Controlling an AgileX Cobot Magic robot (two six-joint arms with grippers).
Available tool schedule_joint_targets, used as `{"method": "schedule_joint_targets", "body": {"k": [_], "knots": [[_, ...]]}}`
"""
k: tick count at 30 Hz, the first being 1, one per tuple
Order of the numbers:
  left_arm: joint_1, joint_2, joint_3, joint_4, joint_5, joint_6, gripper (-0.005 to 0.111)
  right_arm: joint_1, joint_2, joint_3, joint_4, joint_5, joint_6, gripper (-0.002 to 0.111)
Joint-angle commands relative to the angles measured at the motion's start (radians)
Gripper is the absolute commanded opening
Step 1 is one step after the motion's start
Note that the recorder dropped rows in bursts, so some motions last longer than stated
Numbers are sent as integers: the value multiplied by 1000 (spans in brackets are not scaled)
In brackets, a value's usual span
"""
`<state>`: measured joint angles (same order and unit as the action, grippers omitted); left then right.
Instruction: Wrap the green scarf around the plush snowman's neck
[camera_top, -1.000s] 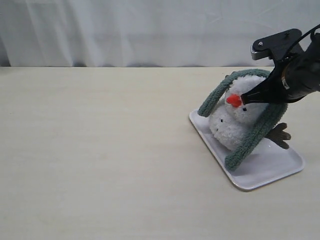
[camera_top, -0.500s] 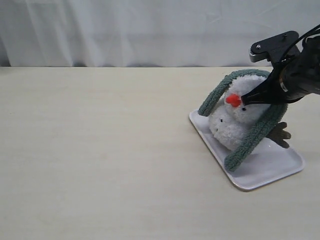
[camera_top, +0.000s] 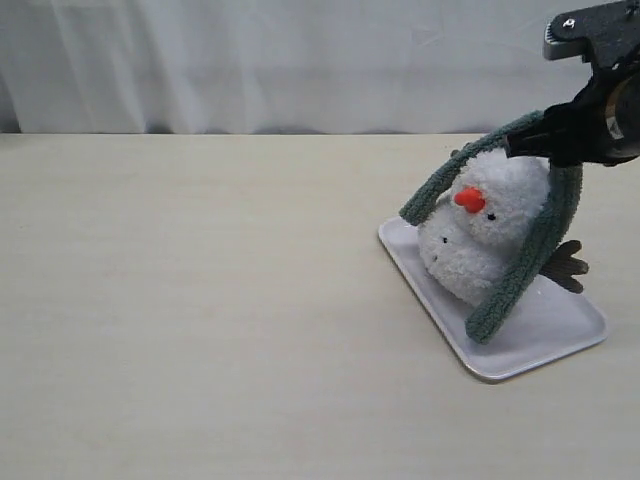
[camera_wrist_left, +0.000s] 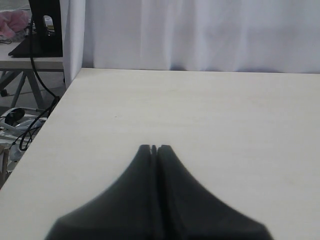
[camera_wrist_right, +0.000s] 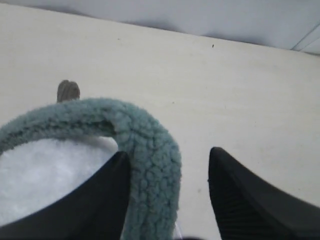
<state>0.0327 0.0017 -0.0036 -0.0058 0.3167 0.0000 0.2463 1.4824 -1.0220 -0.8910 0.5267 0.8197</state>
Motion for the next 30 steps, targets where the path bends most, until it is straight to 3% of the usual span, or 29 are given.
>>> {"method": "schedule_joint_targets", "body": {"k": [1, 10, 19, 30], "knots": [[1, -2, 4, -4, -9, 0, 0, 0, -56, -3, 31, -25, -19, 47], [1, -2, 4, -4, -9, 0, 0, 0, -9, -91, 258, 34, -247, 44], [1, -2, 4, -4, -9, 0, 0, 0, 153, -265, 350, 196, -423, 5], [1, -2, 4, -4, -9, 0, 0, 0, 272, -303, 323, 17, -440, 4]]}}
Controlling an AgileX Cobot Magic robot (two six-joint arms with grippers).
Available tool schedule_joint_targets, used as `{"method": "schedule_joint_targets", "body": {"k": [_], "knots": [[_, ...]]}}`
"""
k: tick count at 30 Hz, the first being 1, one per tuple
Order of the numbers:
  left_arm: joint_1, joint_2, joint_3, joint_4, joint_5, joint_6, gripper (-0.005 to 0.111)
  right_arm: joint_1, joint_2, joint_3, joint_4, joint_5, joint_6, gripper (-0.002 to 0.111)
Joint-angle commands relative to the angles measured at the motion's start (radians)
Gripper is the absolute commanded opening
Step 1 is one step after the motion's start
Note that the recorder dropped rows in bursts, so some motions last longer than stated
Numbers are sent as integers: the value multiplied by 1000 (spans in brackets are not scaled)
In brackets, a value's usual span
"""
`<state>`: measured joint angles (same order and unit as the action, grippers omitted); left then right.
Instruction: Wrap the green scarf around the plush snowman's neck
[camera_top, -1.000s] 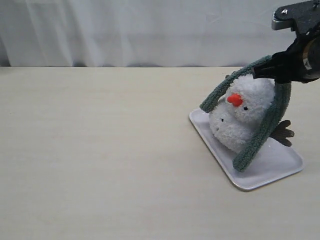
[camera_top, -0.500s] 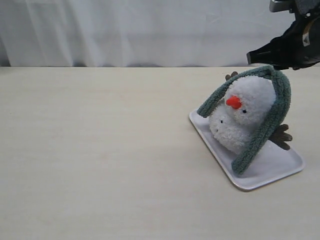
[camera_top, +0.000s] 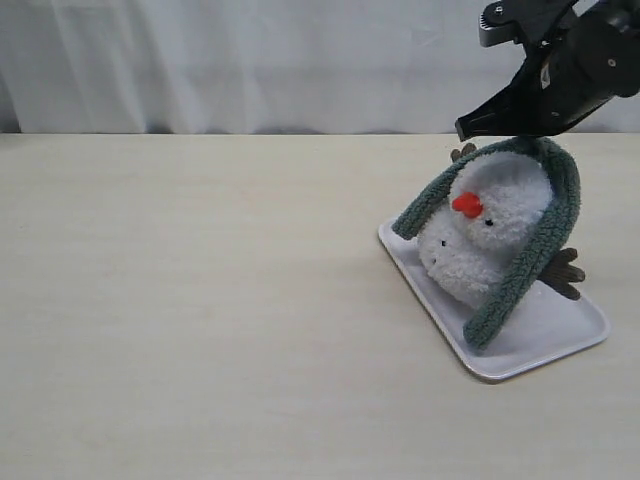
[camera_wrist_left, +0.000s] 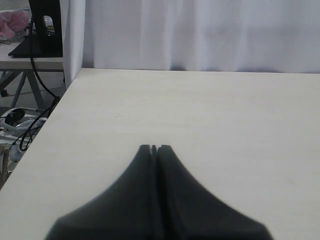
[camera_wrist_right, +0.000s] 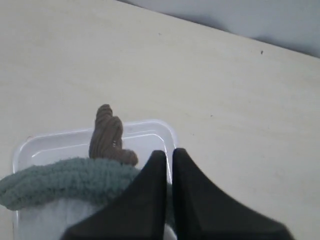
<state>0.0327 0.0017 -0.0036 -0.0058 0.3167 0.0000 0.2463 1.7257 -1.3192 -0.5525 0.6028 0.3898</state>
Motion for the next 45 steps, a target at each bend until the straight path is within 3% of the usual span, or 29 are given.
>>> {"method": "schedule_joint_targets", "body": {"k": [1, 13, 24, 34, 45], "knots": [[1, -2, 4, -4, -9, 0, 0, 0, 40, -6, -16, -59, -10, 4], [1, -2, 4, -4, -9, 0, 0, 0, 102, -6, -16, -4, -20, 4], [1, -2, 4, -4, -9, 0, 0, 0, -74, -6, -12, 93, -22, 4], [1, -2, 4, -4, -9, 0, 0, 0, -234, 35, 289, 344, -312, 4], [1, -2, 4, -4, -9, 0, 0, -2, -354, 381, 313, 82, -221, 4]]}}
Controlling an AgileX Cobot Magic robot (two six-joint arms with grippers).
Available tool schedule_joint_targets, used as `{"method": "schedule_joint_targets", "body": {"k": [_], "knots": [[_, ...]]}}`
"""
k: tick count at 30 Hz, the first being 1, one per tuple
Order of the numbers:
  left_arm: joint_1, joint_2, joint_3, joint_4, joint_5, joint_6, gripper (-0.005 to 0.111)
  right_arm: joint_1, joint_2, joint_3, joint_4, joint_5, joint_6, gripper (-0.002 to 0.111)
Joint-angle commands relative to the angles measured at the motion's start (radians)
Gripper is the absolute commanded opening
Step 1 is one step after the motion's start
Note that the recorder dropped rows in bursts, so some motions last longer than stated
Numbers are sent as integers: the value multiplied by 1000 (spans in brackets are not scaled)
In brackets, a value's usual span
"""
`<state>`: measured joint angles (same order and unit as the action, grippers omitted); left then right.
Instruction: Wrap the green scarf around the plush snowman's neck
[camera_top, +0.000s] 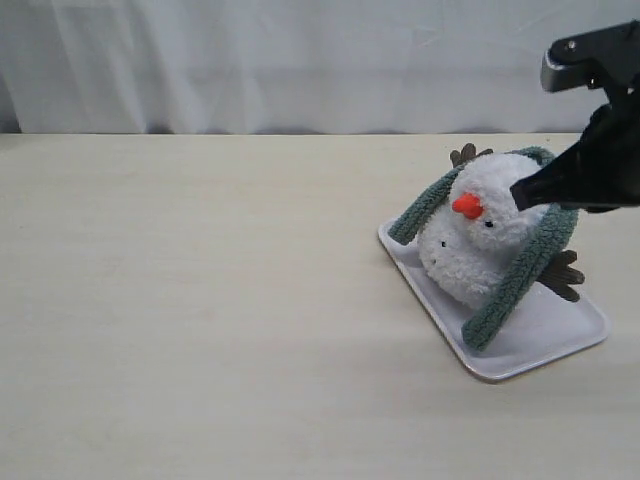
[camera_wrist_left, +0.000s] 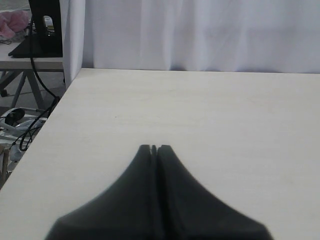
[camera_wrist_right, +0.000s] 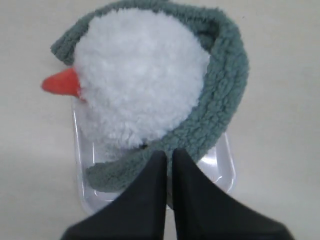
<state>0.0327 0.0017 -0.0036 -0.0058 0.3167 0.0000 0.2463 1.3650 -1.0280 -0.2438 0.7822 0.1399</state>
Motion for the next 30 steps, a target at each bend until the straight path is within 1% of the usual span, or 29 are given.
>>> {"method": "schedule_joint_targets", "body": {"k": [1, 6, 9, 13, 23, 26, 30], "knots": [[1, -2, 4, -4, -9, 0, 0, -2, 15, 107, 5, -122, 34, 4], [1, -2, 4, -4, -9, 0, 0, -2, 54, 121, -22, -211, 98, 4], [1, -2, 4, -4, -9, 0, 0, -2, 73, 121, -113, -229, 175, 4], [1, -2, 4, -4, -9, 0, 0, -2, 100, 121, -224, -206, 260, 4], [1, -2, 4, -4, -9, 0, 0, -2, 216, 124, -243, -236, 258, 4], [1, -2, 4, -4, -9, 0, 0, -2, 198, 124, -246, -236, 258, 4], [1, -2, 4, -4, -9, 0, 0, 0, 112, 121, -243, -233, 258, 4]]}}
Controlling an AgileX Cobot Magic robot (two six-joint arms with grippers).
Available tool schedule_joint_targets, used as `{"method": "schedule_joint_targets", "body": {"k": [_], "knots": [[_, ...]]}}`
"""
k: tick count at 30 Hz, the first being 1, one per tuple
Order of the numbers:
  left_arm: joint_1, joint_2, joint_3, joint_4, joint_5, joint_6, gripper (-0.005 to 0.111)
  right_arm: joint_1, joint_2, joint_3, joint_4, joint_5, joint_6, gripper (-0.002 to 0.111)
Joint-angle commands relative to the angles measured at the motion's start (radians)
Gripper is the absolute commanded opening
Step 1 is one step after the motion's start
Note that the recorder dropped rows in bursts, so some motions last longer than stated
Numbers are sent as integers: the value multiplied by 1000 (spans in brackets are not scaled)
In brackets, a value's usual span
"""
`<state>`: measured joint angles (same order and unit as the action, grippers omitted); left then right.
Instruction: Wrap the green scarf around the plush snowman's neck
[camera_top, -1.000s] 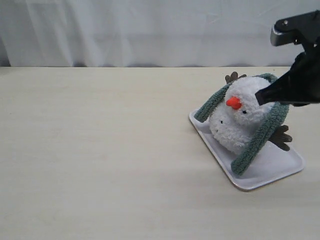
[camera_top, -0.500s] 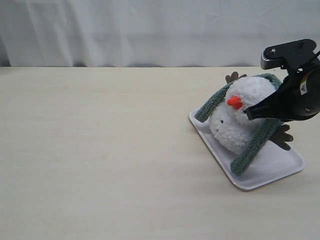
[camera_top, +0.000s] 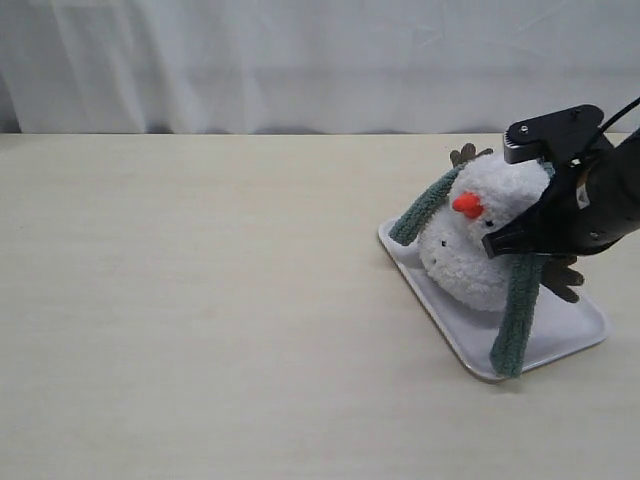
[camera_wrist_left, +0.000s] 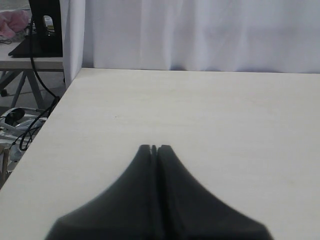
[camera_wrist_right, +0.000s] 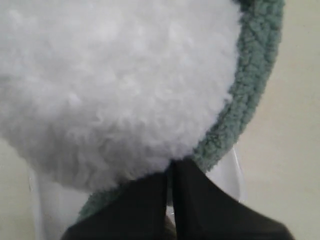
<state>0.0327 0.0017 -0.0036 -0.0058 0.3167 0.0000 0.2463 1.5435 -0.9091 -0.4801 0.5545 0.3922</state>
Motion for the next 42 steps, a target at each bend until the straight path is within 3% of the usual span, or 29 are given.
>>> {"method": "schedule_joint_targets", "body": {"k": [1, 6, 10, 15, 25, 42], "knots": [[1, -2, 4, -4, -9, 0, 0, 0, -93, 2, -7, -1, 5, 7], [1, -2, 4, -4, -9, 0, 0, 0, -202, 2, 50, -4, -45, 54], [1, -2, 4, -4, -9, 0, 0, 0, -217, -27, 97, 4, -59, 79], [1, -2, 4, -4, -9, 0, 0, 0, -126, -127, 357, 3, -279, 78], [1, -2, 4, -4, -9, 0, 0, -2, 46, -173, 330, -19, -280, 78], [1, -2, 4, -4, -9, 0, 0, -2, -17, -173, 194, -48, -215, 78]]}}
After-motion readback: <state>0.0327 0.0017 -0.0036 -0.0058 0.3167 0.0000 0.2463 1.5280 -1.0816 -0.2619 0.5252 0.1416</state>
